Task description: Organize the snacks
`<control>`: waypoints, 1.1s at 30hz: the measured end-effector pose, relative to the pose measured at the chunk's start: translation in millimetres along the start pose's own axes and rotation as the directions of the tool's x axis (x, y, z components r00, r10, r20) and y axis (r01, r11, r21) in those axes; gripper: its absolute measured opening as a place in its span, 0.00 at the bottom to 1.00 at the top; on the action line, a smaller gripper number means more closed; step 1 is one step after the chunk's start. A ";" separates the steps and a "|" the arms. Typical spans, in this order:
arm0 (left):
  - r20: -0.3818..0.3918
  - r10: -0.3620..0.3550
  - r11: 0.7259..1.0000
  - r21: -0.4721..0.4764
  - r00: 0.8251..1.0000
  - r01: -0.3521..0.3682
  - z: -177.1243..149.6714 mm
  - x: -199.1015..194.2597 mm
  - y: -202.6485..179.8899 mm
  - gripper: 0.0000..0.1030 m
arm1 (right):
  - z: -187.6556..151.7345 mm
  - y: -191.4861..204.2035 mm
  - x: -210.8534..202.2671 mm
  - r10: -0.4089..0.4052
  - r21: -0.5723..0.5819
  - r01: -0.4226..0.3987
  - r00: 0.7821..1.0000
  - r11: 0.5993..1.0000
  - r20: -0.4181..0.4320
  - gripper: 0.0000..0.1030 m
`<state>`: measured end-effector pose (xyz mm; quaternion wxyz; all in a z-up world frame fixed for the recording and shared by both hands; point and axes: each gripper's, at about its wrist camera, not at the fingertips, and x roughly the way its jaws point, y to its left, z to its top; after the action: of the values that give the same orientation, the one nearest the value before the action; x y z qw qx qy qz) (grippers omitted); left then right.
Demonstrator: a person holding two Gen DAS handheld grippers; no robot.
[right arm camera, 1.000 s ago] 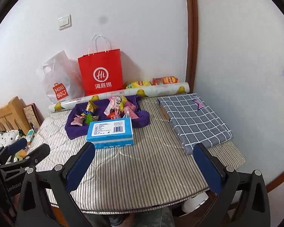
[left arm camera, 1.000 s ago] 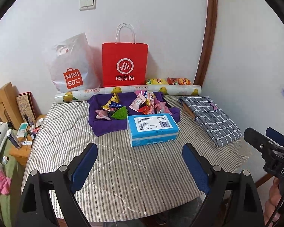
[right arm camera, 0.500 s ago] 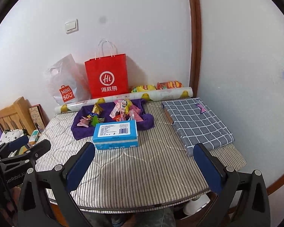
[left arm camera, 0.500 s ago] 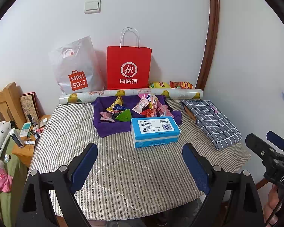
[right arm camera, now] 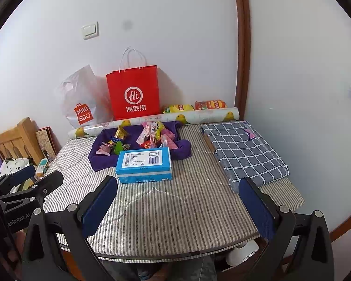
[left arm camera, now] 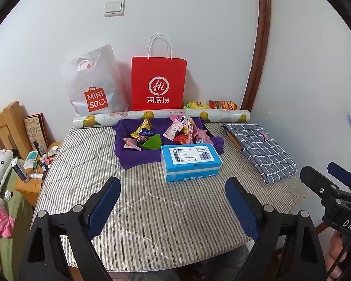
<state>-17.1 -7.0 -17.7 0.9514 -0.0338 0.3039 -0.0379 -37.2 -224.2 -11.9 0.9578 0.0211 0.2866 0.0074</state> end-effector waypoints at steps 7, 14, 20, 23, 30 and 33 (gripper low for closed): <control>-0.003 0.001 1.000 -0.004 1.000 -0.001 -2.2 1.2 0.1 0.88 | -1.1 0.3 2.1 -0.007 0.004 0.007 1.000 1.000 -0.005 0.99; -0.003 0.004 1.000 -0.005 1.000 -0.004 -3.2 2.0 0.7 0.88 | -1.8 0.2 2.6 -0.007 0.005 0.007 1.000 1.000 -0.005 0.99; -0.004 0.002 1.000 -0.003 1.000 -0.002 -3.5 2.5 -0.2 0.88 | -2.5 -0.3 2.7 -0.008 0.005 0.008 1.000 1.000 -0.006 0.99; -0.003 0.003 1.000 -0.005 1.000 -0.003 -4.2 2.2 -0.4 0.88 | -2.5 -0.4 2.6 -0.007 0.005 0.007 1.000 1.000 -0.005 0.99; -0.003 -0.001 1.000 -0.006 1.000 0.001 -4.0 1.7 0.5 0.88 | -2.0 -0.5 2.4 -0.007 0.003 0.007 1.000 1.000 -0.005 0.99; 0.000 0.001 1.000 -0.005 1.000 -0.001 -4.0 1.2 0.4 0.88 | -1.8 -0.7 2.0 -0.007 0.004 0.007 1.000 1.000 -0.004 0.99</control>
<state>-18.5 -6.8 -21.7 0.9513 -0.0358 0.3040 -0.0366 -36.5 -224.8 -14.6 0.9573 0.0218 0.2884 0.0037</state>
